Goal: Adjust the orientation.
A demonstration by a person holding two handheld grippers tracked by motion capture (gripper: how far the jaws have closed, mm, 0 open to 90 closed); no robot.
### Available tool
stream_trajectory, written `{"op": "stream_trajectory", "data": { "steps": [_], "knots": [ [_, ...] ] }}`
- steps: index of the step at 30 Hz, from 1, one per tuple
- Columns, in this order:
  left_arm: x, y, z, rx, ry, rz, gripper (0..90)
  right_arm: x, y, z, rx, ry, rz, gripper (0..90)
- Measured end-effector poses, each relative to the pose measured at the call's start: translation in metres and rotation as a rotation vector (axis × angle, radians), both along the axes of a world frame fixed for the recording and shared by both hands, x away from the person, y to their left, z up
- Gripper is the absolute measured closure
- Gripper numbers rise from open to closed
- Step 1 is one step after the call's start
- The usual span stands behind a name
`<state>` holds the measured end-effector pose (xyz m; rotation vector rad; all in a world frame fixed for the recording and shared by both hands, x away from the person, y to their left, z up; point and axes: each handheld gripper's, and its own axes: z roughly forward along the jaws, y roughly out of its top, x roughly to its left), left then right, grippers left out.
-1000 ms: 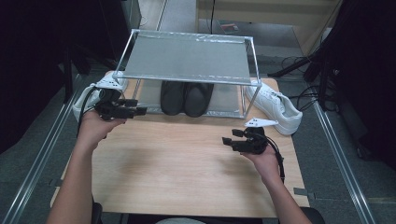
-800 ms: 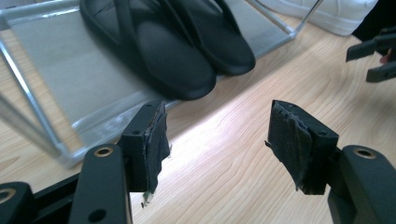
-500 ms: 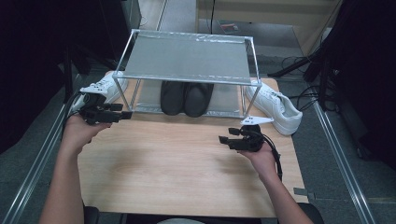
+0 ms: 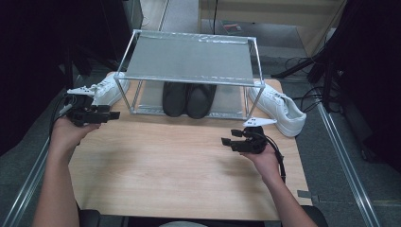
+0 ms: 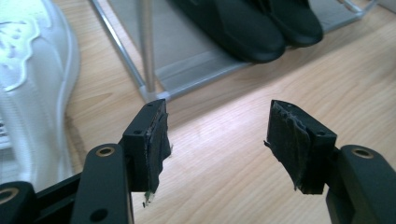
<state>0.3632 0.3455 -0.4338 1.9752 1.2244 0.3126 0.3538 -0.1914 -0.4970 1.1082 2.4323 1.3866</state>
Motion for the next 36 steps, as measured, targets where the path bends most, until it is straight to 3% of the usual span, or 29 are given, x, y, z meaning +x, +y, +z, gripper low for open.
{"op": "stream_trajectory", "data": {
  "steps": [4, 9, 12, 23, 31, 36],
  "knots": [
    [0.008, 0.01, -0.004, -0.018, -0.005, 0.013, 39.5, 0.0, -0.003, 0.002, 0.013, 0.001, -0.017, 38.7],
    [0.022, 0.025, -0.007, 0.001, 0.011, 0.075, 39.5, -0.003, -0.004, 0.002, 0.004, 0.008, -0.018, 38.8],
    [0.03, 0.033, -0.006, 0.01, 0.0, 0.102, 39.9, -0.004, -0.005, 0.001, -0.003, 0.003, -0.019, 38.8],
    [0.06, 0.055, -0.007, 0.019, 0.023, 0.171, 42.9, -0.009, -0.01, -0.001, -0.01, 0.01, -0.037, 38.9],
    [0.076, 0.071, -0.026, -0.005, 0.079, 0.23, 43.9, -0.009, -0.012, -0.005, -0.015, 0.022, -0.048, 39.1],
    [0.083, 0.068, -0.037, 0.002, 0.067, 0.222, 50.1, -0.009, -0.012, -0.005, -0.017, 0.023, -0.05, 39.1]
  ]
}}
